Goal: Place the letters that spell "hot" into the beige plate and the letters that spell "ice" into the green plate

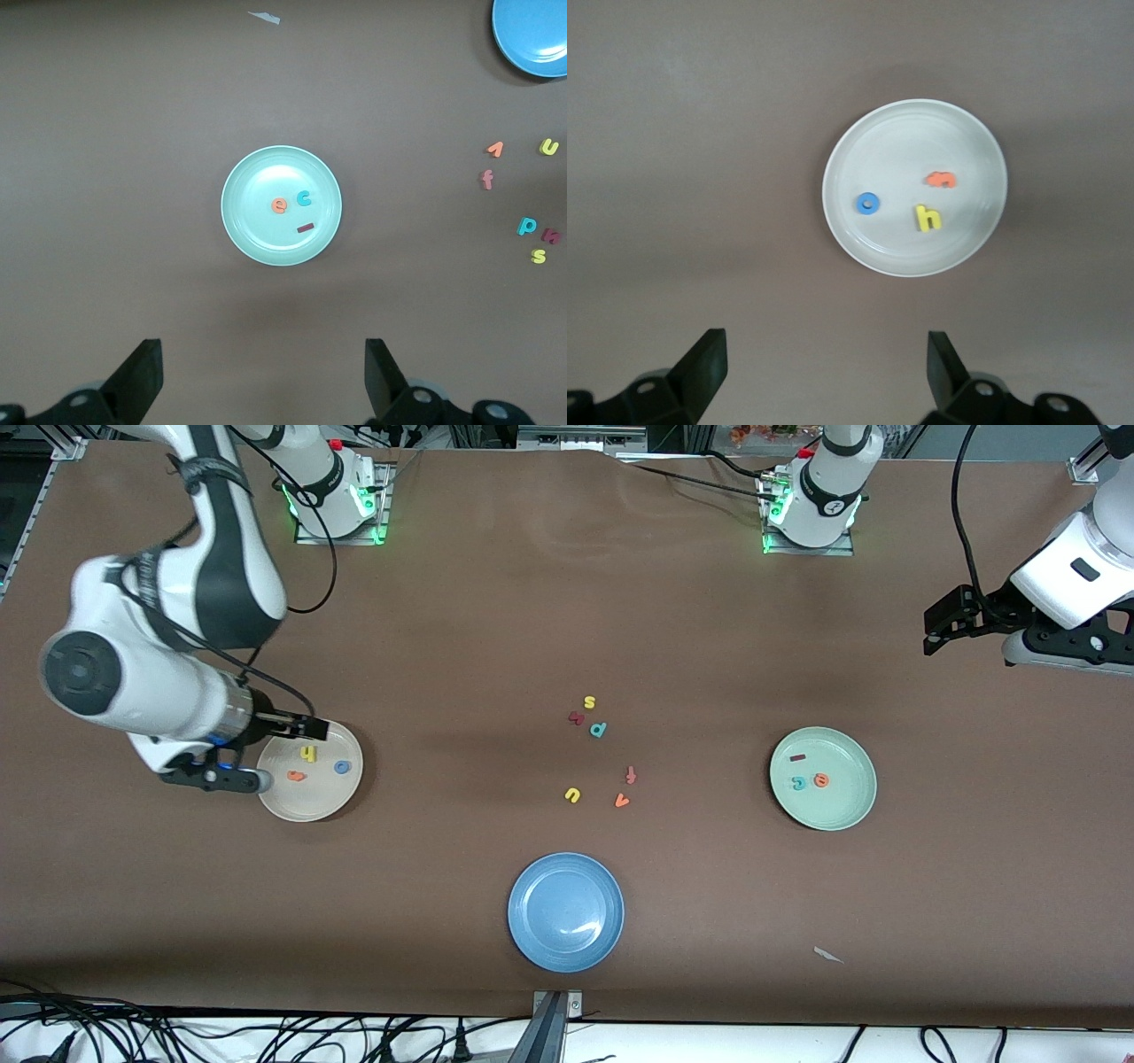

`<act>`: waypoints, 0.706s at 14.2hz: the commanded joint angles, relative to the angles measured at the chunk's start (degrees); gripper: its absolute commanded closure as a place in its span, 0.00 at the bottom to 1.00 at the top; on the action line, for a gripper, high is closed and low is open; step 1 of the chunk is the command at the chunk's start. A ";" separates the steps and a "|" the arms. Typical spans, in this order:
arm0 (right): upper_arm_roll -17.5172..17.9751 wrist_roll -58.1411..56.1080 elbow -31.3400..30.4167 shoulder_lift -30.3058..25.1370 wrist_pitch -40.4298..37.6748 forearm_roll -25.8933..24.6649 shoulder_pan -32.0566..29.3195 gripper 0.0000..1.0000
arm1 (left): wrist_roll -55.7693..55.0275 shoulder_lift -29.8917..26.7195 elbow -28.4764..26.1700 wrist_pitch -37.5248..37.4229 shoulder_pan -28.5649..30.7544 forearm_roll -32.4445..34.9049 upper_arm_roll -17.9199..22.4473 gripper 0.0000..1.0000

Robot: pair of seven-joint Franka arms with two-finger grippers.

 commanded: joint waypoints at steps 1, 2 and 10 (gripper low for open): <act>5.56 -4.51 -4.83 -7.76 -2.35 -2.15 -7.69 0.00 | -0.37 -0.87 -1.11 0.76 -0.25 -0.95 0.09 0.00; 6.44 -5.49 -4.75 -8.91 -4.19 -3.29 -9.45 0.00 | -0.80 -0.87 -1.20 0.68 -0.25 -0.95 0.09 0.00; 11.20 -7.07 -2.73 -15.77 -11.33 -6.47 -14.92 0.00 | -1.51 -0.87 -1.20 0.41 -0.86 -0.68 -0.08 0.00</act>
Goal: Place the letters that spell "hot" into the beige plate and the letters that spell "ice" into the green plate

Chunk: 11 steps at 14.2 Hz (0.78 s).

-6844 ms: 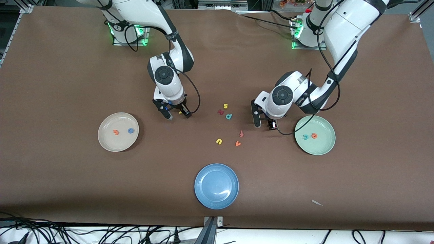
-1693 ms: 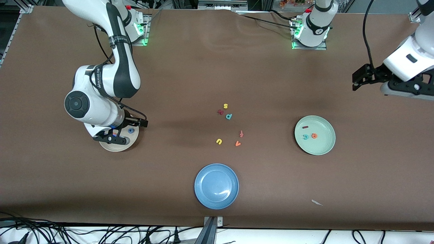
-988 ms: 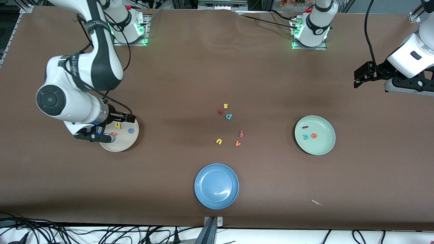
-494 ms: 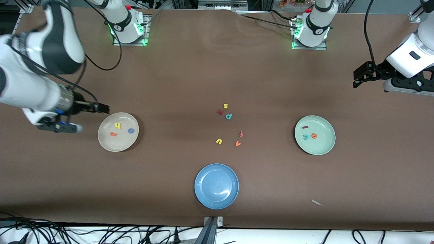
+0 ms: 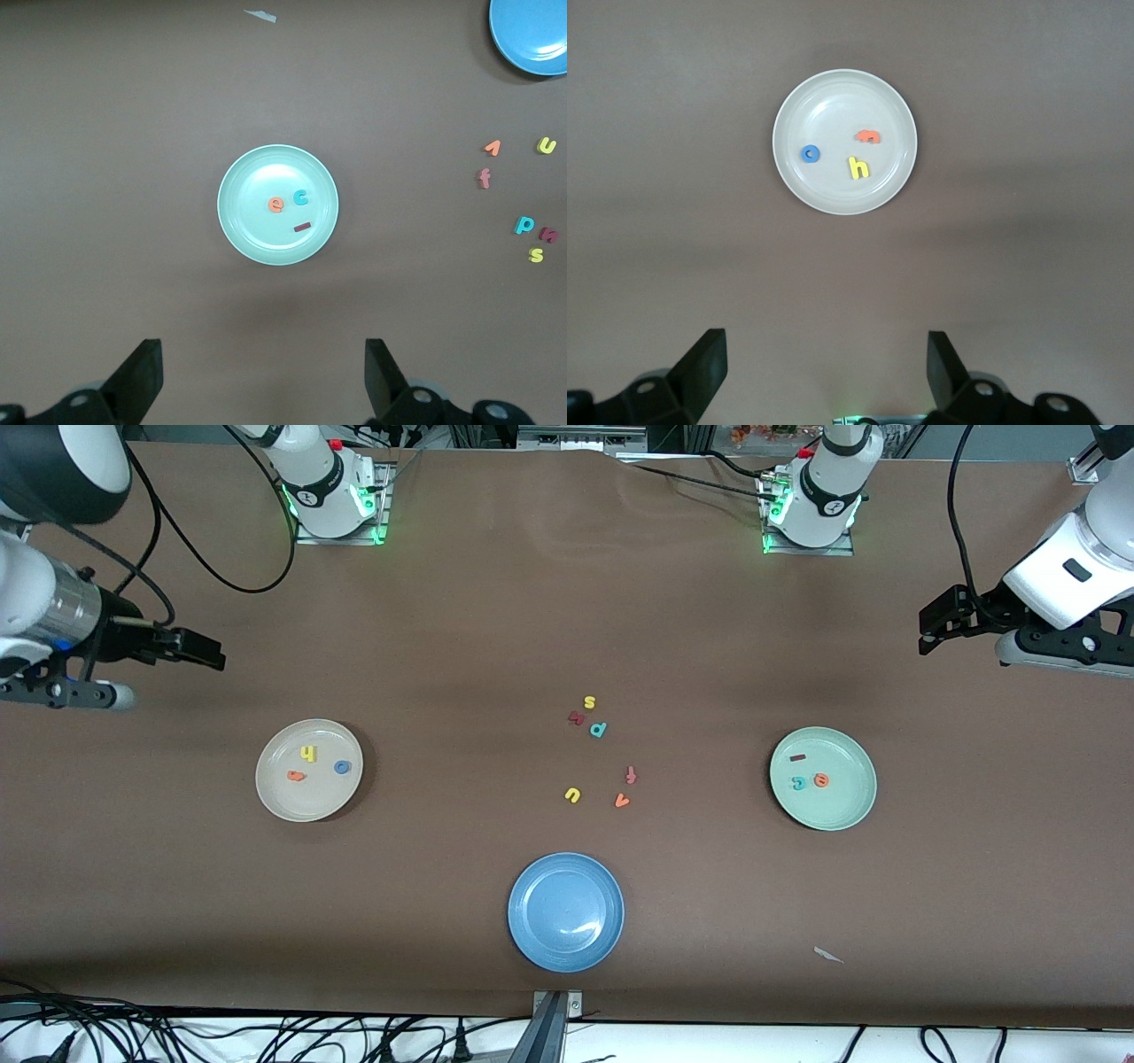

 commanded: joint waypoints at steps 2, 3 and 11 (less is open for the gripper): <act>1.18 -2.61 -0.19 -2.18 -0.06 -1.27 -1.03 0.00 | -0.90 -0.80 -1.04 0.41 -0.38 -0.68 0.11 0.00; 1.18 -2.61 0.24 -2.27 0.47 -1.27 -1.03 0.00 | -0.81 -0.80 -1.04 0.41 -0.38 -0.68 0.11 0.00; 1.09 -4.28 0.95 -3.07 3.03 -1.44 -0.86 0.00 | -0.99 -0.18 -0.95 0.50 -0.38 -0.68 0.20 0.00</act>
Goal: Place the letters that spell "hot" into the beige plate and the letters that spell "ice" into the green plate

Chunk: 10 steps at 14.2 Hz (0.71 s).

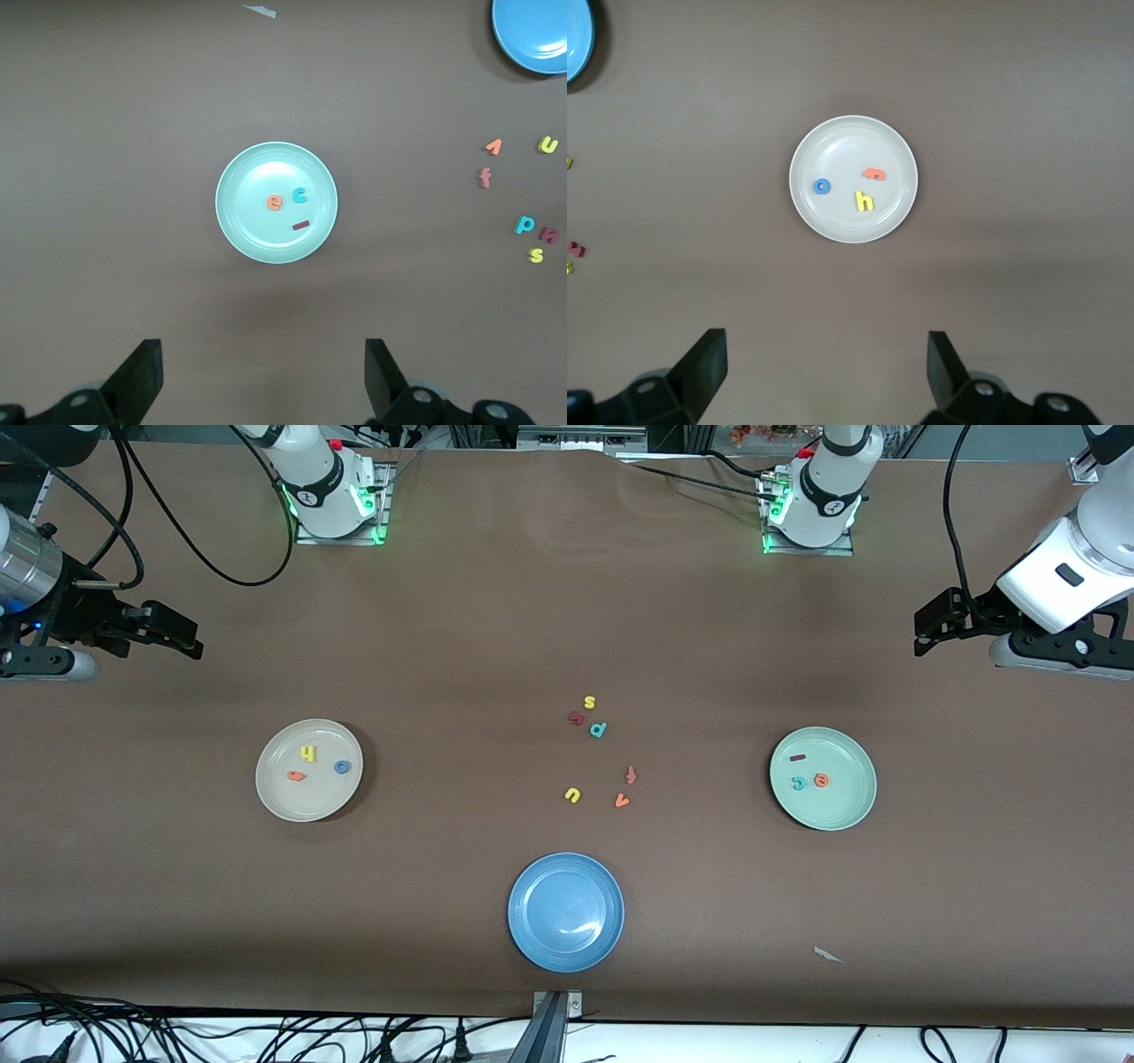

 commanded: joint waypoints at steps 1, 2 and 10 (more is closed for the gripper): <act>0.86 -1.22 -0.16 -0.31 0.27 -1.17 -0.74 0.00 | -0.62 -0.04 -0.62 0.50 -0.33 -0.68 0.24 0.00; 0.78 -1.13 0.19 -0.22 0.27 -1.25 -0.39 0.00 | -0.71 0.14 -0.45 0.41 -0.16 -0.68 0.07 0.00; 0.95 -0.08 2.03 1.19 0.36 -2.13 -0.21 0.00 | -0.54 1.46 0.61 0.15 -0.59 -0.59 -0.02 0.00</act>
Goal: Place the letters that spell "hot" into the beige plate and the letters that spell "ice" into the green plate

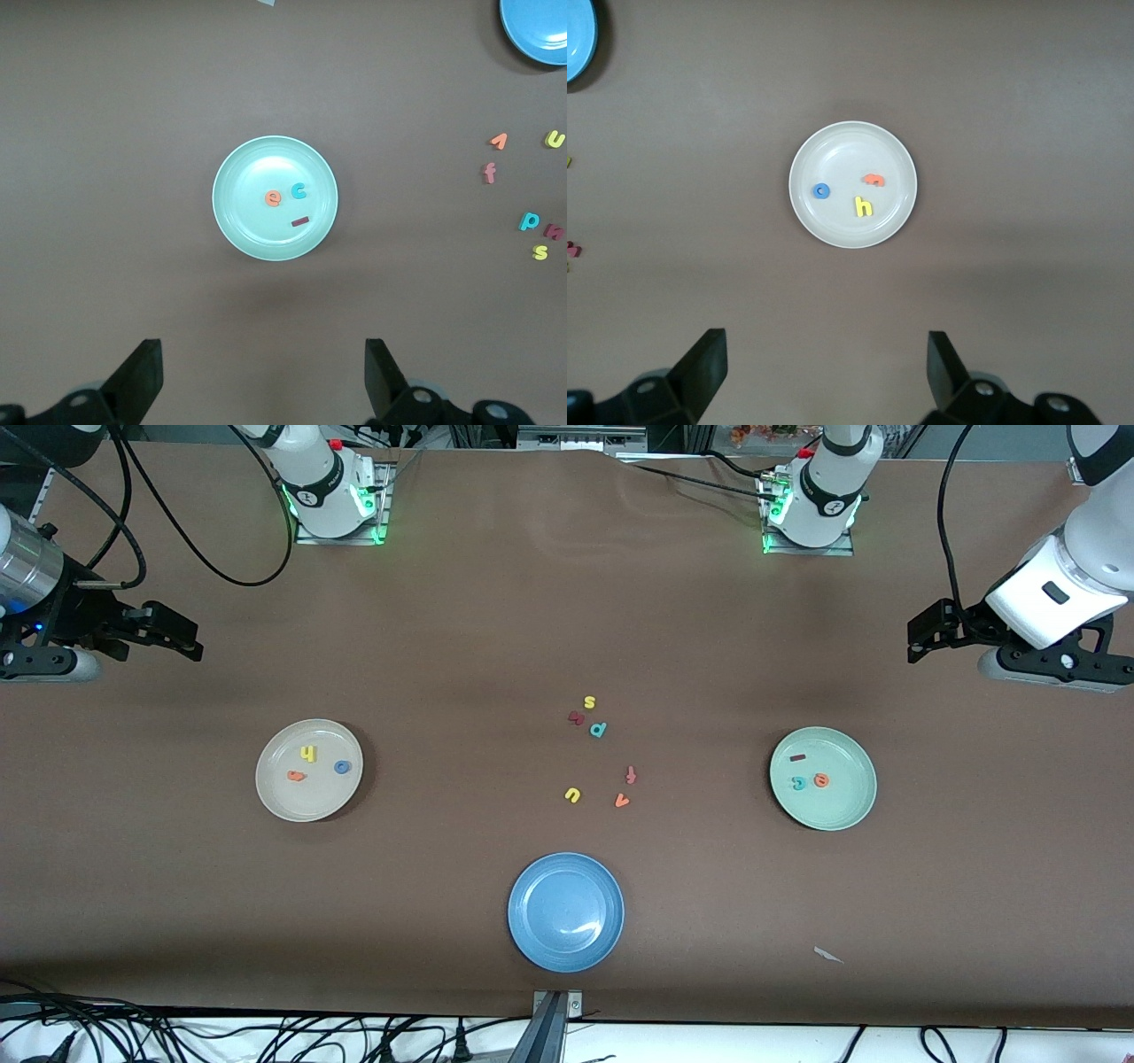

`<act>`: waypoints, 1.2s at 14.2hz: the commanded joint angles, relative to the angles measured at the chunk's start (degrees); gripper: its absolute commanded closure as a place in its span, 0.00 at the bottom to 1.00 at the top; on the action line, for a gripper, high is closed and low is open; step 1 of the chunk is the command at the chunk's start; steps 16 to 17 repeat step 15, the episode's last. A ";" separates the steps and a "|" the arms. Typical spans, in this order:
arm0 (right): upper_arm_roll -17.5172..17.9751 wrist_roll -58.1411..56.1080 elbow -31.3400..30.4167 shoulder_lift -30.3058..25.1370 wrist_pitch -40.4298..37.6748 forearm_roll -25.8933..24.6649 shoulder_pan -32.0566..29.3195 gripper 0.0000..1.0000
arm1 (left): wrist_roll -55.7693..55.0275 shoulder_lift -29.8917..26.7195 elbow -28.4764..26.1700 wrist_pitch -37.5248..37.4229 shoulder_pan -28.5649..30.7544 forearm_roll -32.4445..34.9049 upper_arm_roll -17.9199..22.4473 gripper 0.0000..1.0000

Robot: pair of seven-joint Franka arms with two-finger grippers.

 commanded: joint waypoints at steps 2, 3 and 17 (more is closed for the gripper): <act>0.76 0.29 1.62 0.78 -0.33 -1.75 -0.16 0.00 | -0.47 0.10 0.64 0.04 -0.66 -0.59 -0.24 0.00; 0.76 0.29 1.54 0.78 -0.42 -1.75 -0.16 0.00 | -0.47 0.19 0.72 0.21 -0.74 -0.59 -0.24 0.00; 0.76 0.38 1.45 0.96 -0.07 -1.75 -0.33 0.00 | -2.75 2.30 3.54 0.30 -1.62 -0.59 -0.94 0.00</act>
